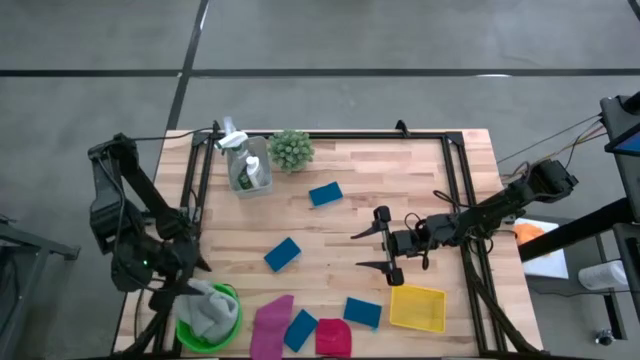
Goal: Pick & Place Kitchen Items
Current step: Put the pink towel into the green bucket
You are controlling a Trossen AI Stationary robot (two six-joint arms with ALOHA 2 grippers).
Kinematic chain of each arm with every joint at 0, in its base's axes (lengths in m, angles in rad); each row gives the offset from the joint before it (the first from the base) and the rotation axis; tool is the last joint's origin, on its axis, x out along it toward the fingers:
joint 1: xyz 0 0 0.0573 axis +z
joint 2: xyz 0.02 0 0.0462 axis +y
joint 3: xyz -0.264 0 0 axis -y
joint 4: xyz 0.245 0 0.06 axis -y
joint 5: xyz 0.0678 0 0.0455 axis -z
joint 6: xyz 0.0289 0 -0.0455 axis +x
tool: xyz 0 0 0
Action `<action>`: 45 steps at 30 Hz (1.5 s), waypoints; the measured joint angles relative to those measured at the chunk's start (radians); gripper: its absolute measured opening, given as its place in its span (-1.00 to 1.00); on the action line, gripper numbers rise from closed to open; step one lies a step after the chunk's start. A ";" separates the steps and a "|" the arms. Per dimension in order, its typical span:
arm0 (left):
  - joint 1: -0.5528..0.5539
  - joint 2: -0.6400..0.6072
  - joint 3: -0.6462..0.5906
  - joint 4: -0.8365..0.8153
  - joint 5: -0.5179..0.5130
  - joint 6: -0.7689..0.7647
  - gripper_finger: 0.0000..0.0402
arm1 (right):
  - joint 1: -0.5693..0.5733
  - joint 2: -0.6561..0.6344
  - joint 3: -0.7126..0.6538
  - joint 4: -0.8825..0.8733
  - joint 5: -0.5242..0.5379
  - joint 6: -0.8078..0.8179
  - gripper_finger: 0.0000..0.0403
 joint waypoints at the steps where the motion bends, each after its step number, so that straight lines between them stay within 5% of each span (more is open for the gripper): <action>1: 0.003 0.000 -0.011 -0.001 -0.014 0.001 0.40 | 0.000 0.000 0.000 -0.004 0.000 0.006 0.44; 8: 0.028 0.001 -0.113 0.181 -0.141 0.263 0.40 | 0.000 0.110 0.071 -0.056 -0.039 0.051 0.44; 13: 0.050 0.001 -0.191 0.419 -0.232 0.462 0.40 | -0.005 0.274 0.267 -0.275 -0.156 0.114 0.44; 27: 0.092 0.003 -0.257 0.454 -0.403 0.455 0.40 | -0.073 0.730 0.803 -0.760 -0.405 0.391 0.44; 34: 0.092 0.003 -0.259 0.454 -0.415 0.453 0.40 | -0.143 0.826 0.861 -0.765 -0.573 0.536 0.44; 45: 0.092 0.004 -0.260 0.453 -0.448 0.457 0.40 | -0.162 0.852 0.860 -0.736 -0.610 0.617 0.44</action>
